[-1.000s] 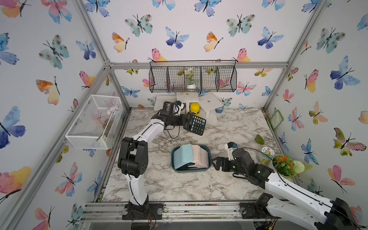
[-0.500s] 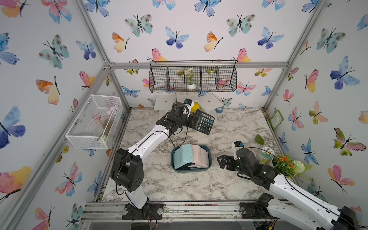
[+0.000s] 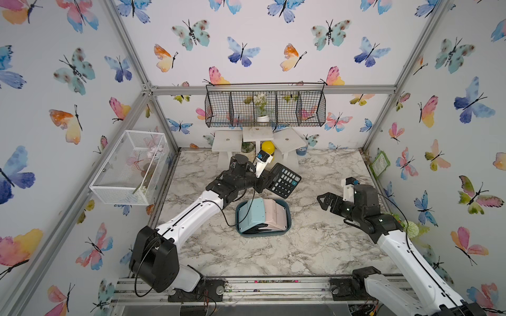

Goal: Put the calculator in the storage box
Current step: Place the calculator in the storage box.

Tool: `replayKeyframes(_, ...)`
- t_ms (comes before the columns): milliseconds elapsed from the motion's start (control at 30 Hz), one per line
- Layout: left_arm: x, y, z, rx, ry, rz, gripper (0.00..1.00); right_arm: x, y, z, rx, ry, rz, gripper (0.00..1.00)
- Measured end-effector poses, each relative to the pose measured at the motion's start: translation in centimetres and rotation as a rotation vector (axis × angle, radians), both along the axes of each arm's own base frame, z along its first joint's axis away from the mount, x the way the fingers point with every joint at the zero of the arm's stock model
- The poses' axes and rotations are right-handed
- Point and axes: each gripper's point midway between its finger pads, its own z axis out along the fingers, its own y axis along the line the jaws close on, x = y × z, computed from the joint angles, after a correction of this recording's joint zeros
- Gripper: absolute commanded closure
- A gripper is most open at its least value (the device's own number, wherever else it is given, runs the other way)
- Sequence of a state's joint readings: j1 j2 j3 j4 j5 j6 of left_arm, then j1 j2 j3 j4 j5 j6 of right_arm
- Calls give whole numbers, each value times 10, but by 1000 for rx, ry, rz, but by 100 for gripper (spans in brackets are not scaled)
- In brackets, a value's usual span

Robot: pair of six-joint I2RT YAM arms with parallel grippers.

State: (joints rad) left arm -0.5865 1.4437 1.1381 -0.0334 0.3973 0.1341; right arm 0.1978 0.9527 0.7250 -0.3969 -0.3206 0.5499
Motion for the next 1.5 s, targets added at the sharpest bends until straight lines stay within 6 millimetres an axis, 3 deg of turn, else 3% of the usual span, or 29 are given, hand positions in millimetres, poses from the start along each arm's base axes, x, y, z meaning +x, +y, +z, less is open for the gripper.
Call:
replayKeyframes(300,-37,-11,-55,115,-84,-152,100,16,13,-12,67,56,76,1)
replayKeyframes(667,-55,-22,-45,137,-246,-349,100,16,35,-23,159,68,183,8)
replayKeyframes(967,-56,-24,-47,162,-356,-432,100,25,55,-29,251,86,273,31)
replayKeyframes(1100,-48,-23,-53,166,-364,-460,100,22,68,-15,276,36,328,32)
replayKeyframes(1267,-39,-21,-52,144,-368,-488,100,6,102,-7,281,2,448,33)
replayKeyframes(1500,-40,-23,-51,118,-351,-516,100,-5,127,-23,190,-13,512,33)
